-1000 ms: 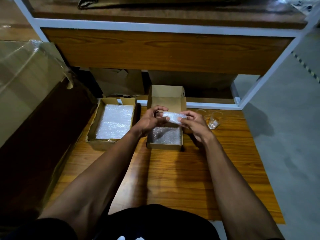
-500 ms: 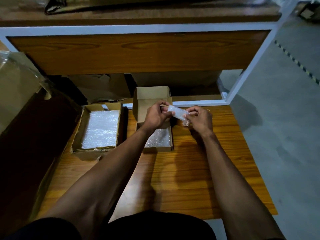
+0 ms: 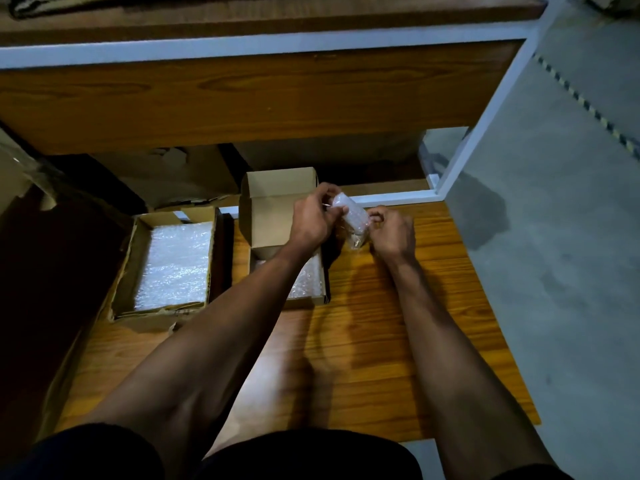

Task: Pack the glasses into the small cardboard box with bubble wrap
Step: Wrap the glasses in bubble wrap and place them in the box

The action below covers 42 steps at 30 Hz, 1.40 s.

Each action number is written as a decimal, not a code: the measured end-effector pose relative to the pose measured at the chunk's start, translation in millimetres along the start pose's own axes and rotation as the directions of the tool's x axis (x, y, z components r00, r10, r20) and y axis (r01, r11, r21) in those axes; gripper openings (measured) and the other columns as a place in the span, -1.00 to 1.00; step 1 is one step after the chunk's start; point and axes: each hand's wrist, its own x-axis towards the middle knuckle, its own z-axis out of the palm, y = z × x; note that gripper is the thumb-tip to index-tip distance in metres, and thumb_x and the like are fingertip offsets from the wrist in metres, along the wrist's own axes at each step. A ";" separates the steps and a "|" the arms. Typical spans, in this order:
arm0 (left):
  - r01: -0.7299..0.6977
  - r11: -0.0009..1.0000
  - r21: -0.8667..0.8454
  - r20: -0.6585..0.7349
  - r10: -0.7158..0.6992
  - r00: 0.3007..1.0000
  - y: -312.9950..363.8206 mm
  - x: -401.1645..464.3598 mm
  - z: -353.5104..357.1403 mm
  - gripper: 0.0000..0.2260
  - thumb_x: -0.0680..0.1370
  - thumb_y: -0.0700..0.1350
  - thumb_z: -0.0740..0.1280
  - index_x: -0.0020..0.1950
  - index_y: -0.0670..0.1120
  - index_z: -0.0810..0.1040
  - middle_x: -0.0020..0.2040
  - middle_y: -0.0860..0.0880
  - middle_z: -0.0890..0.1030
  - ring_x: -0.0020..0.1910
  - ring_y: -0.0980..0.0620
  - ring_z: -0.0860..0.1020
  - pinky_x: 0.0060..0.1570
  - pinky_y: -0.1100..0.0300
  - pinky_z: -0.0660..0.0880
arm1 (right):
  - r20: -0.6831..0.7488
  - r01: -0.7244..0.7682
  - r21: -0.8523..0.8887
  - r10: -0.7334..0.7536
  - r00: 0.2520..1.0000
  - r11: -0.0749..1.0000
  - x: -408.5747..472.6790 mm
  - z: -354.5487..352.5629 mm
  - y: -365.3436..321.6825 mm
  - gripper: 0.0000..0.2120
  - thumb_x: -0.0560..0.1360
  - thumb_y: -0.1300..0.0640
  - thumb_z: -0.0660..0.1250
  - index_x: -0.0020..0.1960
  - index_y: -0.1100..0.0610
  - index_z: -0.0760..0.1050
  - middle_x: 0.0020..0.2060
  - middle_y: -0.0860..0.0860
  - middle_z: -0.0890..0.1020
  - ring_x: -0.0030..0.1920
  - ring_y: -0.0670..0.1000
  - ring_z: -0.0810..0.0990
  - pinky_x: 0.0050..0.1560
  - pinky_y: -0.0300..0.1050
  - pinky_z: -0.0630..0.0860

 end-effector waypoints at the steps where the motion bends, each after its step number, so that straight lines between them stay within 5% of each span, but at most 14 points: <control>1: 0.000 1.000 0.011 0.004 0.000 1.000 -0.4 1.0 1.6 -0.68 0.55 -0.15 0.53 0.28 -0.02 0.61 0.09 0.02 0.64 -0.05 0.14 0.63 -0.21 0.46 0.55 | 0.023 0.005 0.000 -0.005 1.000 1.000 -0.2 0.5 -0.4 -0.68 0.52 0.19 0.52 0.26 0.05 0.64 0.10 -0.03 0.73 0.09 -0.01 0.70 0.04 -0.03 0.70; 7: -0.025 0.994 0.110 0.067 0.018 0.998 -3.0 2.3 12.7 -0.65 0.54 -0.19 0.54 0.29 0.00 0.60 0.10 -0.08 0.70 -0.01 0.01 0.70 0.00 0.02 0.70 | 0.164 0.073 -0.120 -0.052 0.985 0.990 2.4 -0.3 -6.0 -0.37 0.49 0.13 0.55 0.51 0.09 0.42 0.31 0.07 0.63 0.30 0.14 0.59 0.26 0.10 0.57; 13: -0.169 0.937 0.307 0.120 0.138 0.983 -0.8 0.9 21.7 -0.68 0.54 -0.17 0.49 0.25 -0.01 0.52 0.04 -0.11 0.71 -0.02 -0.12 0.67 -0.04 0.02 0.61 | 0.197 0.079 -0.197 -0.039 0.980 0.977 6.5 4.6 -7.0 -0.23 0.44 0.04 0.60 0.56 0.06 0.35 0.44 0.06 0.50 0.44 0.14 0.45 0.44 0.19 0.40; 19: -0.303 0.848 0.435 0.265 0.201 0.943 3.0 -5.6 27.6 -0.68 0.54 -0.20 0.46 0.24 -0.15 0.46 0.05 -0.18 0.66 -0.03 -0.18 0.62 -0.15 0.09 0.38 | 0.233 0.041 -0.104 -0.016 0.972 0.994 7.4 4.7 -4.9 -0.20 0.46 0.20 0.56 0.60 0.02 0.28 0.47 0.07 0.42 0.47 0.15 0.38 0.45 0.16 0.40; 24: -0.378 0.788 0.486 0.364 0.211 0.907 -8.0 -16.4 28.4 -0.50 0.47 -0.16 0.53 0.39 -0.13 0.49 0.23 -0.18 0.63 0.14 -0.19 0.62 0.09 0.02 0.58 | 0.240 0.076 -0.091 -0.052 0.969 0.993 2.6 3.2 -4.6 -0.16 0.48 0.15 0.56 0.64 0.04 0.21 0.51 0.07 0.40 0.50 0.13 0.36 0.46 0.15 0.37; 30: -0.431 0.726 0.536 0.431 0.204 0.879 -18.6 -29.5 20.3 -0.30 0.56 -0.07 0.47 0.65 -0.02 0.28 0.50 -0.21 0.37 0.44 -0.20 0.34 0.34 -0.05 0.48 | 0.235 0.092 -0.096 -0.067 0.970 0.991 -1.2 7.3 -2.2 -0.06 0.40 0.11 0.62 0.64 0.03 0.20 0.43 0.03 0.48 0.40 0.11 0.48 0.35 0.13 0.51; 37: -0.495 0.651 0.575 0.462 0.242 0.854 -21.3 -41.3 8.1 -0.33 0.55 -0.03 0.48 0.62 -0.05 0.32 0.47 -0.16 0.40 0.30 -0.16 0.42 0.25 -0.03 0.50 | 0.266 0.114 -0.091 -0.086 0.960 0.989 -7.8 9.8 -2.7 -0.09 0.36 0.13 0.65 0.59 -0.01 0.26 0.37 0.01 0.52 0.36 0.09 0.51 0.30 0.15 0.56; 42: -0.528 0.577 0.623 0.481 0.249 0.841 -27.3 -57.1 5.2 -0.46 0.65 0.08 0.33 0.61 0.00 0.32 0.52 -0.12 0.40 0.35 -0.12 0.38 0.25 -0.05 0.45 | 0.245 0.202 -0.127 -0.166 0.955 0.971 -16.5 8.1 0.2 -0.44 0.43 0.09 0.59 0.33 -0.11 0.42 0.32 -0.03 0.50 0.27 0.04 0.52 0.13 0.07 0.58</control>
